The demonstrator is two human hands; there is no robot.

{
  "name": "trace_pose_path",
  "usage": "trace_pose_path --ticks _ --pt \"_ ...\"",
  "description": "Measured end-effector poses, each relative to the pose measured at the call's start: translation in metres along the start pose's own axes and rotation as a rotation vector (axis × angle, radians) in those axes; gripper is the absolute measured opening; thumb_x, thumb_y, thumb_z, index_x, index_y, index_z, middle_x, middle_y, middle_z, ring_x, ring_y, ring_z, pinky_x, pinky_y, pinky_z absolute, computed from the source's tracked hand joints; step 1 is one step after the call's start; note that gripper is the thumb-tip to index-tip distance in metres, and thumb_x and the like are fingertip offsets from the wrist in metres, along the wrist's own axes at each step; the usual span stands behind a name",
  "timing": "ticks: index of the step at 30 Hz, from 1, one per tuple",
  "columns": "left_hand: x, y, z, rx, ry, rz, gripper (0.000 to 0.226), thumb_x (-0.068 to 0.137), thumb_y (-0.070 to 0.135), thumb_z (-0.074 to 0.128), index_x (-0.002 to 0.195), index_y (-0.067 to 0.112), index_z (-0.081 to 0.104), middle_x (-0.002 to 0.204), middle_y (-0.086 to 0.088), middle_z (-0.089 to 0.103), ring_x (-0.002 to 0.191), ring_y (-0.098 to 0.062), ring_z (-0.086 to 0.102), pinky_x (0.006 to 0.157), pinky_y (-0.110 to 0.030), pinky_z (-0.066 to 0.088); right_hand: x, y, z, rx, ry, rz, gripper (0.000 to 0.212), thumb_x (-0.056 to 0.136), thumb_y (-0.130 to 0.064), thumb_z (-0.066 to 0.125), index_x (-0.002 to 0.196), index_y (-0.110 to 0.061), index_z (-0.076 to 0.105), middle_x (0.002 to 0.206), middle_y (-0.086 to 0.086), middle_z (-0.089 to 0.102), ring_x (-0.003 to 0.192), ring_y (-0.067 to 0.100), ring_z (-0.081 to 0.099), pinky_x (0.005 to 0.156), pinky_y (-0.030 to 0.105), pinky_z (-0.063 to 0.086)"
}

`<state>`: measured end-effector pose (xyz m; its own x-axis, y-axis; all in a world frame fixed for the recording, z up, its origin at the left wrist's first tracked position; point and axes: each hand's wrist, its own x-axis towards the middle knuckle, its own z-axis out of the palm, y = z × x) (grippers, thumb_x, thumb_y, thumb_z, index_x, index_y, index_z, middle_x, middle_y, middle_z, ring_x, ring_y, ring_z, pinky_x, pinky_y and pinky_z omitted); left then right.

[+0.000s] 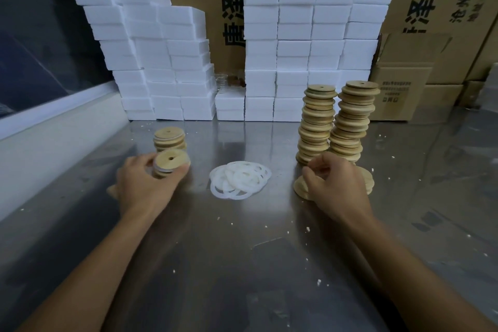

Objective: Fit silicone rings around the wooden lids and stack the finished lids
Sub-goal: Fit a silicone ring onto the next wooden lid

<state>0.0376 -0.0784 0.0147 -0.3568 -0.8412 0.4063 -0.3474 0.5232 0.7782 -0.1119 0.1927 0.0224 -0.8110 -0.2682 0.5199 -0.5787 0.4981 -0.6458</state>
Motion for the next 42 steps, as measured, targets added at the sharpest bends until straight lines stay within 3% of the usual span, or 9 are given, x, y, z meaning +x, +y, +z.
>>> trace_pose_path --ticks 4,7,15,20,25,31,36,40,42 --pt "0.009 -0.016 0.001 0.041 -0.030 -0.085 0.063 0.064 0.060 0.079 0.111 0.021 0.066 0.120 -0.006 0.059 0.112 -0.031 0.056 0.101 -0.056 0.041 0.004 0.006 -0.003 -0.202 -0.186 -0.016 0.020 0.082 -0.029 0.068 0.099 -0.019 0.071 0.090 -0.003 0.071 0.080 0.017 0.061 0.068 0.033 0.049" --pt "0.013 -0.022 0.003 0.053 -0.049 -0.081 0.069 0.067 0.064 0.075 0.121 0.022 0.062 0.124 -0.006 0.061 0.115 -0.032 0.056 0.100 -0.056 0.042 0.005 0.008 0.000 -0.304 -0.365 0.022 0.034 0.085 -0.035 0.068 0.118 -0.024 0.065 0.108 0.000 0.067 0.097 0.021 0.061 0.072 0.031 0.047" --pt "0.014 -0.018 0.004 0.226 -0.123 0.013 0.069 0.084 0.062 0.058 0.139 0.024 0.046 0.138 -0.010 0.054 0.129 -0.037 0.045 0.104 -0.055 0.035 0.002 0.010 0.007 -0.284 -0.344 0.017 0.040 0.082 -0.044 0.073 0.117 -0.027 0.062 0.110 0.001 0.062 0.098 0.021 0.057 0.074 0.029 0.041" --pt "-0.010 0.008 0.005 0.253 0.028 0.520 0.044 0.084 0.042 0.069 0.115 0.011 0.062 0.111 -0.014 0.059 0.104 -0.037 0.053 0.087 -0.049 0.041 -0.002 0.007 0.012 -0.179 -0.335 0.054 0.050 0.076 -0.048 0.078 0.118 -0.026 0.062 0.118 -0.001 0.060 0.105 0.018 0.054 0.081 0.029 0.041" --pt "-0.044 0.030 0.035 0.328 -0.376 0.765 0.045 0.092 0.043 0.058 0.135 0.030 0.055 0.126 0.003 0.055 0.115 -0.021 0.047 0.092 -0.040 0.036 -0.009 -0.001 0.017 -0.093 -0.375 0.048 0.048 0.072 -0.051 0.081 0.111 -0.028 0.065 0.110 -0.006 0.058 0.103 0.014 0.055 0.081 0.031 0.048" --pt "-0.043 0.029 0.050 0.418 -0.449 0.701 0.035 0.100 0.039 0.041 0.131 0.037 0.056 0.133 0.014 0.049 0.116 -0.016 0.043 0.089 -0.037 0.034 -0.014 -0.010 0.023 -0.069 -0.410 0.023 0.048 0.072 -0.054 0.079 0.111 -0.030 0.064 0.114 -0.006 0.058 0.104 0.015 0.055 0.092 0.041 0.050" --pt "-0.042 0.040 0.058 0.370 -0.329 0.674 0.029 0.100 0.037 0.040 0.120 0.025 0.058 0.116 0.005 0.063 0.101 -0.021 0.053 0.082 -0.037 0.037 -0.015 -0.011 0.024 -0.055 -0.411 0.024 0.047 0.073 -0.054 0.080 0.110 -0.031 0.064 0.113 -0.007 0.058 0.102 0.013 0.054 0.090 0.039 0.052" --pt "-0.038 0.049 0.071 0.434 -0.355 0.619 0.042 0.100 0.039 0.041 0.138 0.022 0.050 0.118 -0.004 0.057 0.108 -0.025 0.051 0.090 -0.042 0.042 -0.016 -0.011 0.024 -0.046 -0.414 0.036 0.045 0.072 -0.054 0.079 0.108 -0.032 0.064 0.112 -0.007 0.057 0.104 0.013 0.054 0.091 0.042 0.051" --pt "-0.037 0.052 0.076 0.469 -0.353 0.588 0.038 0.098 0.039 0.045 0.130 0.024 0.059 0.109 -0.005 0.054 0.105 -0.025 0.050 0.089 -0.042 0.042 -0.016 -0.010 0.025 -0.040 -0.412 0.039 0.043 0.072 -0.054 0.079 0.107 -0.033 0.063 0.111 -0.008 0.057 0.105 0.014 0.054 0.093 0.043 0.050"
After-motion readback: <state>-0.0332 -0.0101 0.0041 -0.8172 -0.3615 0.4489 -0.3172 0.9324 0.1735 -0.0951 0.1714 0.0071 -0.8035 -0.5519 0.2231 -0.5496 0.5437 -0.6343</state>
